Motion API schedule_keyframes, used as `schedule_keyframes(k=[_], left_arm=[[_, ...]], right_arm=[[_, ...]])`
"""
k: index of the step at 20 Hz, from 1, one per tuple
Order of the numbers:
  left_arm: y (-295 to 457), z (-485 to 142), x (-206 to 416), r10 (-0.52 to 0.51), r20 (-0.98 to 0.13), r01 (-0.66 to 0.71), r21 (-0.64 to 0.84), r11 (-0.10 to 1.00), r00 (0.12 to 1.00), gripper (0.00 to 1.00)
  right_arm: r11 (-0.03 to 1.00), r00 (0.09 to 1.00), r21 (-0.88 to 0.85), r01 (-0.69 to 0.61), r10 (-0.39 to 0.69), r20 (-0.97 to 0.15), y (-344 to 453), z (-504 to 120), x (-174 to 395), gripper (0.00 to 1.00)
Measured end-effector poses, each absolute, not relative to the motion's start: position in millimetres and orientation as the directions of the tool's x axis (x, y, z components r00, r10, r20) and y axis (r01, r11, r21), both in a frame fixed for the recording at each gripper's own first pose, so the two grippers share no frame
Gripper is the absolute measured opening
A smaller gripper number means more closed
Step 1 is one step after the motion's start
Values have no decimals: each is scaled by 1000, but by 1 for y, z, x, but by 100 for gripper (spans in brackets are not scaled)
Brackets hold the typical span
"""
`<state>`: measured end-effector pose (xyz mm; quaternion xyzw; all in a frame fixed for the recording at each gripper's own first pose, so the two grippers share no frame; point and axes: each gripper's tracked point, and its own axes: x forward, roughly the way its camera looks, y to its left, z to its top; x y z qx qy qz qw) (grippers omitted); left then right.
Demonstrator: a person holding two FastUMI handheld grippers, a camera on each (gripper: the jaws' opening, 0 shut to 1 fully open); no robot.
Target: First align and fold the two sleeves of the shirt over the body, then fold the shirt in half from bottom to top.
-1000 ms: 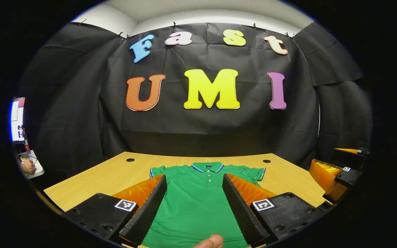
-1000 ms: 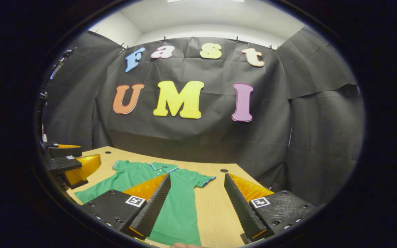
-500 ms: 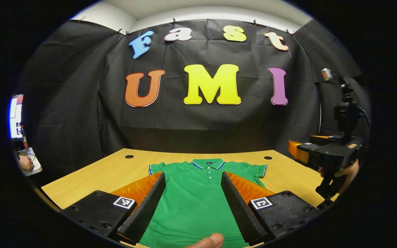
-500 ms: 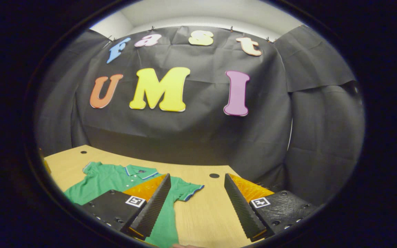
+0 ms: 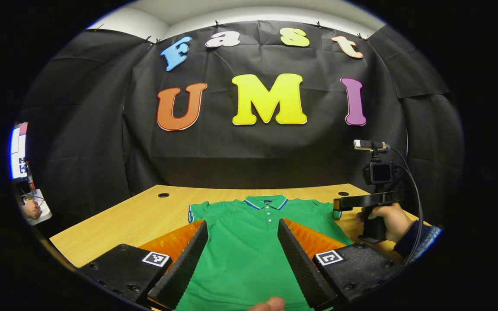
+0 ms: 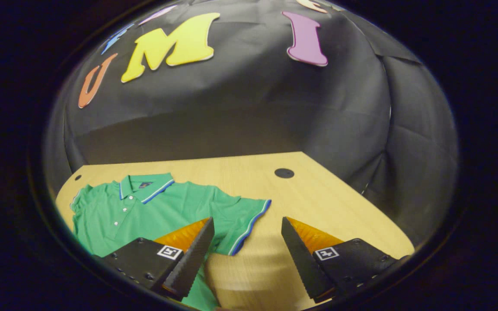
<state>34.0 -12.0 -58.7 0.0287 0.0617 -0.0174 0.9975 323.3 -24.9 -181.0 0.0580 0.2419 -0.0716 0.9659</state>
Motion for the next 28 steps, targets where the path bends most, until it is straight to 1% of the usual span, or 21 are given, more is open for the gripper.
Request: schedule_keyframes(k=[1,2,5,6,7,8,9,11,14,16,17,18,23,28], left_arm=[[-10,-60,36,-28,-126,35,55,998,992,100],[-10,-62,37,-29,-129,36,51,998,991,100],[-8,-67,39,-28,-143,35,47,998,989,100],[-6,-68,40,-25,-145,32,45,998,989,100],[-6,-69,42,-24,-148,30,42,999,989,100],[-6,-71,43,-23,-152,29,39,999,988,100],[-5,-72,45,-20,-157,27,37,999,987,100],[-3,-77,46,-8,-169,15,44,999,986,100],[-1,-82,48,1,-182,7,42,999,983,100],[-1,-83,47,1,-183,6,41,999,983,100],[0,-82,48,3,-181,4,42,999,983,100],[0,-81,48,6,-180,2,43,999,984,100],[1,-80,47,8,-179,0,43,999,984,100],[7,-77,46,14,-176,-8,36,999,984,100]], right_arm=[[981,862,100,166,-95,-498,-21,-188,331,97],[978,849,101,184,-106,-518,-24,-195,339,95],[968,818,124,218,-112,-564,-27,-213,355,94],[963,804,139,229,-107,-585,-28,-218,356,92],[963,814,143,229,-109,-570,-30,-217,360,90],[966,821,141,214,-100,-562,-31,-218,368,84],[970,812,141,199,-82,-578,-29,-220,369,76],[969,809,132,209,-95,-581,-36,-220,377,67],[963,809,172,208,-71,-583,-40,-220,382,28],[957,810,207,204,-46,-584,-40,-218,383,8],[956,815,215,201,-41,-578,-41,-217,386,7],[957,816,215,195,-37,-577,-42,-212,383,0],[981,843,145,129,-31,-537,-33,-186,383,0],[997,871,56,59,-24,-491,-6,-154,380,0]])
